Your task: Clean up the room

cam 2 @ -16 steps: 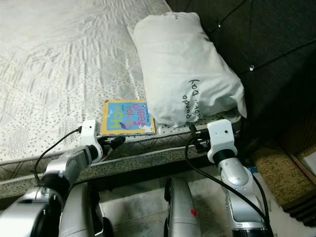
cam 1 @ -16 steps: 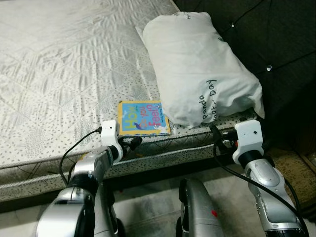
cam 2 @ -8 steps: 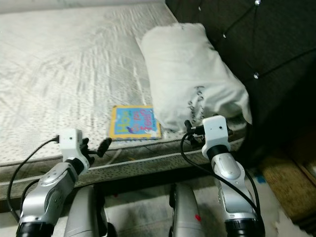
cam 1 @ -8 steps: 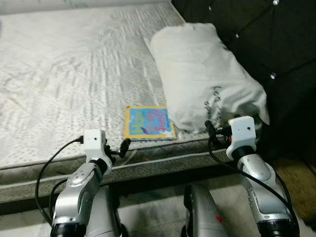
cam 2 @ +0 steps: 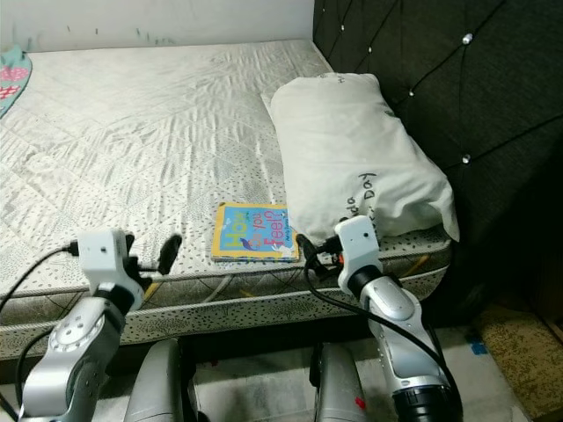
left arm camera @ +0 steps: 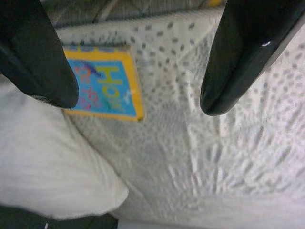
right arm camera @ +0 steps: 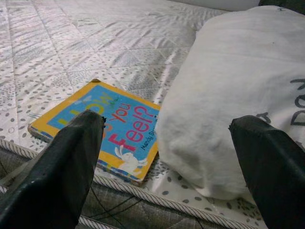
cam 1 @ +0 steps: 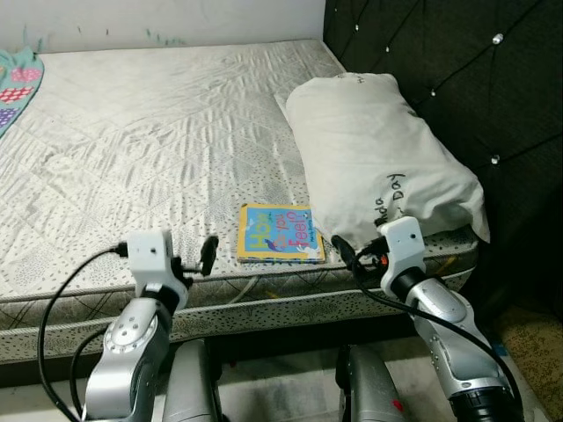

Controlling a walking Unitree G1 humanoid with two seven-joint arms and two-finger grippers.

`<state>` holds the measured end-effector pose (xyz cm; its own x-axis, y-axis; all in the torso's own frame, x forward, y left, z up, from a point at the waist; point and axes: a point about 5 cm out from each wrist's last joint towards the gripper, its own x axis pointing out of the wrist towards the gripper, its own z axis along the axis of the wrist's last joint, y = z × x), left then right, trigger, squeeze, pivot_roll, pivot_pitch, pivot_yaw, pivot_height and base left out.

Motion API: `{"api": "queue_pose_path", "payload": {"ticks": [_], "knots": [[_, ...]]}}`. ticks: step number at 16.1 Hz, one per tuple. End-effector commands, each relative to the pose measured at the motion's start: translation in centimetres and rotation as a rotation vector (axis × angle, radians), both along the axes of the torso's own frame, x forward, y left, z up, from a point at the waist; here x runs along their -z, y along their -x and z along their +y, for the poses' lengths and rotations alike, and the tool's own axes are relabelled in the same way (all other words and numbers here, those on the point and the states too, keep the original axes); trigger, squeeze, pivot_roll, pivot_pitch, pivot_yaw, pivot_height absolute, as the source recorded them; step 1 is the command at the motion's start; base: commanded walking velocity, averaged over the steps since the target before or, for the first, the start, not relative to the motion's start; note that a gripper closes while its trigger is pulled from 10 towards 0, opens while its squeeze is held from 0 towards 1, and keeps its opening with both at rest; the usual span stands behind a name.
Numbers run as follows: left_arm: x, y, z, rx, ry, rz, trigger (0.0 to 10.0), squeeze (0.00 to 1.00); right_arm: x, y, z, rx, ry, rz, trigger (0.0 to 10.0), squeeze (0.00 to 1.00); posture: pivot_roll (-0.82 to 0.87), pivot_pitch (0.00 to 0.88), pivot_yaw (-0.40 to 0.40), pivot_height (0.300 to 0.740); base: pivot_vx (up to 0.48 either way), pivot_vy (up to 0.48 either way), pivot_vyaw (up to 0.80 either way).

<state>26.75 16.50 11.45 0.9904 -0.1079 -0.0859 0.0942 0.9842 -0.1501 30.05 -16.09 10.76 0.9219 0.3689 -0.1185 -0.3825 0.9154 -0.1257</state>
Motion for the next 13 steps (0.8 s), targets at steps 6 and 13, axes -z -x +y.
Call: {"api": "queue_pose_path", "payload": {"ticks": [6, 13], "knots": [[-0.2, 0.1, -0.3, -0.043, -0.004, -0.032, 10.0, 0.0, -2.5, -1.9, -0.6, 0.186, -0.179, -0.092, 10.0, 0.0, -0.05, 0.0, 0.023, 0.55, 0.0, 0.0, 0.0], [-0.3, 0.4, -0.3, -0.05, -0.002, -0.039, 10.0, 0.0, -3.3, -3.0, 0.2, 0.229, -0.238, -0.118, 10.0, 0.0, -0.04, 0.0, 0.039, 0.558, 0.0, 0.0, -0.42]]}}
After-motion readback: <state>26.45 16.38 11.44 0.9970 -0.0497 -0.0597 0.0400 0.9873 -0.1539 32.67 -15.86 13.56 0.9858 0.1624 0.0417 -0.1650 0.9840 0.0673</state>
